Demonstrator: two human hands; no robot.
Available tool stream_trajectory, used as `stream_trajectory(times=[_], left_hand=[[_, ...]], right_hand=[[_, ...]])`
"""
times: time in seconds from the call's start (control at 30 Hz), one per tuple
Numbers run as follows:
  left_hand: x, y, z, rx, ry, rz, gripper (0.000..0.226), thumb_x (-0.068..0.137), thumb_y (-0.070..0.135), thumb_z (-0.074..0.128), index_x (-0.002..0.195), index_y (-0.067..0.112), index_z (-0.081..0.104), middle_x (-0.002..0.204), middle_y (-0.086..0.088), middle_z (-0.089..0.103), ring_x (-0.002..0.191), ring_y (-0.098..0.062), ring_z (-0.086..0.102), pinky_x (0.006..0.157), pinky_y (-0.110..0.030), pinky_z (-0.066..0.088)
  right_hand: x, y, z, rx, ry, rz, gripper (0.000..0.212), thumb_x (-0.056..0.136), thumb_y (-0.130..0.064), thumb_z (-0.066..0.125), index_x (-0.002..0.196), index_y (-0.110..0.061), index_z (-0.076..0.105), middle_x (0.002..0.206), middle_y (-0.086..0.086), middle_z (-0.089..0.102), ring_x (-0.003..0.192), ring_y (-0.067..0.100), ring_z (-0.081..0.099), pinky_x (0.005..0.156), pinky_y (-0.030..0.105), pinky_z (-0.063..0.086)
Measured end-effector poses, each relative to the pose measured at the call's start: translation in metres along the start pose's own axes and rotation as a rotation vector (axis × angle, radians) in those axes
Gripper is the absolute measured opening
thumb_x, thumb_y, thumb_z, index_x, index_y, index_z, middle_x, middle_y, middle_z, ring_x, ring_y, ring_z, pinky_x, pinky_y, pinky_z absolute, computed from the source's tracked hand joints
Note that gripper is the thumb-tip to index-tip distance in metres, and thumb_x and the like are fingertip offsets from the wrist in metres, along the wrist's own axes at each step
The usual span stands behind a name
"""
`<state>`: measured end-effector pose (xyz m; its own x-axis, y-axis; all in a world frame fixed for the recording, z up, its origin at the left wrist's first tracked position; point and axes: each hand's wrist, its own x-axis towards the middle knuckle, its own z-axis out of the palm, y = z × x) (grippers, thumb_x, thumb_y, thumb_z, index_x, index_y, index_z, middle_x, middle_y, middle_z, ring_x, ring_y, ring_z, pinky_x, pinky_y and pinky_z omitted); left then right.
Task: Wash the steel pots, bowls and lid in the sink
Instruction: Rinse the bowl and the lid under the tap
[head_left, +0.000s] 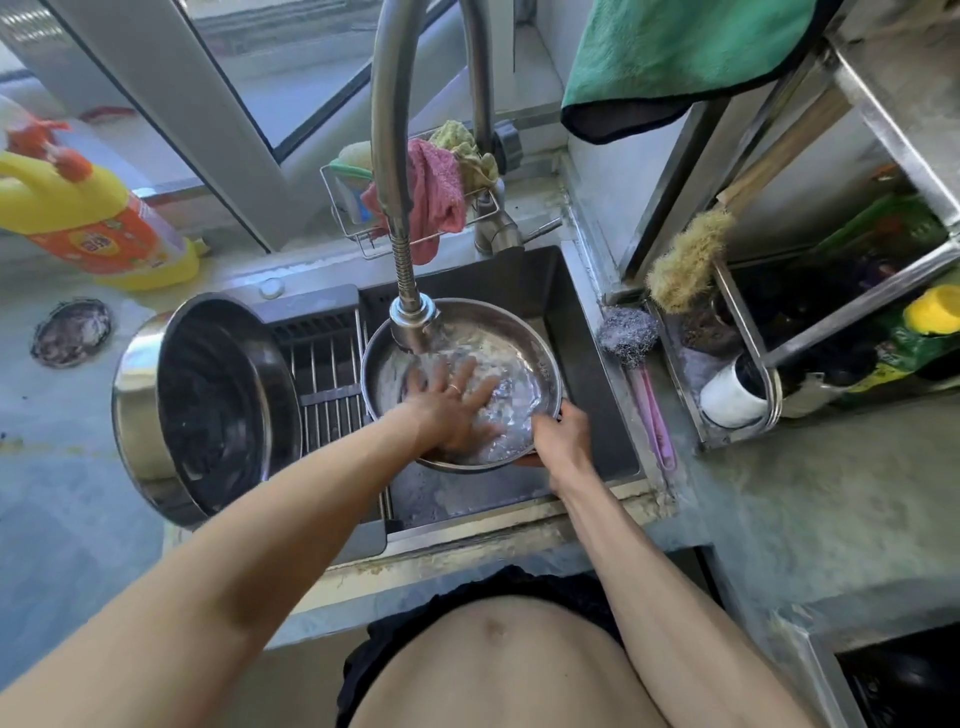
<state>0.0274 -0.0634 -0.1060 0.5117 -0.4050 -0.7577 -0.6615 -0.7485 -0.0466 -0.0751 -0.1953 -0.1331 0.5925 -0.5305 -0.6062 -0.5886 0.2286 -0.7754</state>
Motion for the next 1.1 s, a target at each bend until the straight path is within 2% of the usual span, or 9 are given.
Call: stream_trajectory(times=[0.1,0.2,0.33,0.47,0.6,0.7,0.83,0.93,1.1], left_hand=[[-0.005,-0.030,-0.003,0.130,-0.066,-0.073,0.092,0.093,0.082,0.029,0.162,0.035,-0.012,0.169,-0.010,-0.021,0.154,-0.048,-0.012,0.121,-0.068,-0.005],[-0.019,-0.033,-0.013,0.083,-0.165,-0.032,0.065,0.105,0.059,0.034,0.162,0.032,0.017,0.171,-0.008,0.012,0.154,-0.040,0.017,0.123,-0.057,0.019],[-0.042,-0.023,-0.024,-0.031,-0.191,-0.090,0.065,0.109,0.055,0.022,0.151,0.013,0.048,0.160,-0.010,0.042,0.147,-0.032,0.039,0.118,-0.045,0.032],[-0.055,-0.012,-0.017,-0.023,-0.098,0.174,0.058,0.107,0.056,0.032,0.136,0.017,0.062,0.142,-0.009,0.061,0.131,-0.031,0.055,0.108,-0.041,0.043],[-0.050,-0.007,0.001,-0.006,0.001,0.227,0.044,0.101,0.044,0.053,0.143,0.028,0.056,0.141,-0.002,0.062,0.129,-0.030,0.057,0.103,-0.040,0.048],[-0.036,-0.036,0.015,0.198,0.099,0.161,0.044,0.098,0.037,0.059,0.142,0.034,0.055,0.150,0.009,0.054,0.144,-0.019,0.043,0.123,-0.045,0.025],[-0.023,-0.049,0.021,0.267,0.219,0.116,0.034,0.096,0.018,0.054,0.123,0.034,0.067,0.125,0.012,0.069,0.134,-0.012,0.051,0.126,-0.054,0.001],[-0.030,-0.034,0.020,0.243,0.274,0.210,0.044,0.094,0.010,0.051,0.127,0.035,0.067,0.121,0.009,0.073,0.124,-0.012,0.062,0.128,-0.039,0.007],[-0.041,-0.011,0.031,0.068,0.337,0.190,0.032,0.099,0.014,0.053,0.122,0.029,0.070,0.111,0.001,0.076,0.108,-0.025,0.068,0.107,-0.034,0.044]], right_hand=[[0.005,0.003,-0.003,0.019,-0.003,0.013,0.019,0.081,-0.009,0.059,0.090,-0.022,0.070,0.087,-0.001,0.074,0.084,0.021,0.071,0.076,0.048,0.061],[0.009,0.004,-0.001,0.053,-0.002,0.026,0.022,0.079,-0.009,0.059,0.093,-0.021,0.071,0.089,0.001,0.074,0.082,0.021,0.072,0.070,0.048,0.062],[0.010,-0.002,0.000,0.093,0.115,-0.008,0.026,0.087,-0.001,0.052,0.102,-0.016,0.066,0.088,0.000,0.069,0.074,0.015,0.067,0.052,0.021,0.054],[0.008,-0.001,0.008,0.064,0.158,-0.052,0.028,0.086,-0.001,0.051,0.104,-0.016,0.067,0.094,0.004,0.071,0.082,0.020,0.065,0.071,0.028,0.052],[0.011,-0.009,-0.001,0.044,0.147,-0.114,0.021,0.091,-0.002,0.052,0.097,-0.017,0.064,0.083,-0.006,0.065,0.073,0.009,0.059,0.070,0.025,0.046],[0.014,-0.016,-0.016,0.040,0.150,-0.099,0.021,0.090,0.000,0.051,0.096,-0.015,0.066,0.083,-0.005,0.066,0.070,0.007,0.058,0.061,0.022,0.044],[0.013,-0.014,-0.020,0.064,0.134,-0.013,0.022,0.083,-0.005,0.053,0.092,-0.020,0.066,0.091,0.000,0.072,0.081,0.017,0.067,0.064,0.024,0.051],[0.013,-0.017,-0.024,0.059,0.107,0.057,0.028,0.077,-0.016,0.057,0.103,-0.023,0.065,0.097,0.000,0.072,0.088,0.022,0.068,0.075,0.035,0.058],[-0.003,-0.014,-0.008,0.099,-0.023,0.233,0.045,0.081,-0.003,0.059,0.124,-0.015,0.049,0.112,0.009,0.062,0.096,0.029,0.064,0.051,0.038,0.059]])
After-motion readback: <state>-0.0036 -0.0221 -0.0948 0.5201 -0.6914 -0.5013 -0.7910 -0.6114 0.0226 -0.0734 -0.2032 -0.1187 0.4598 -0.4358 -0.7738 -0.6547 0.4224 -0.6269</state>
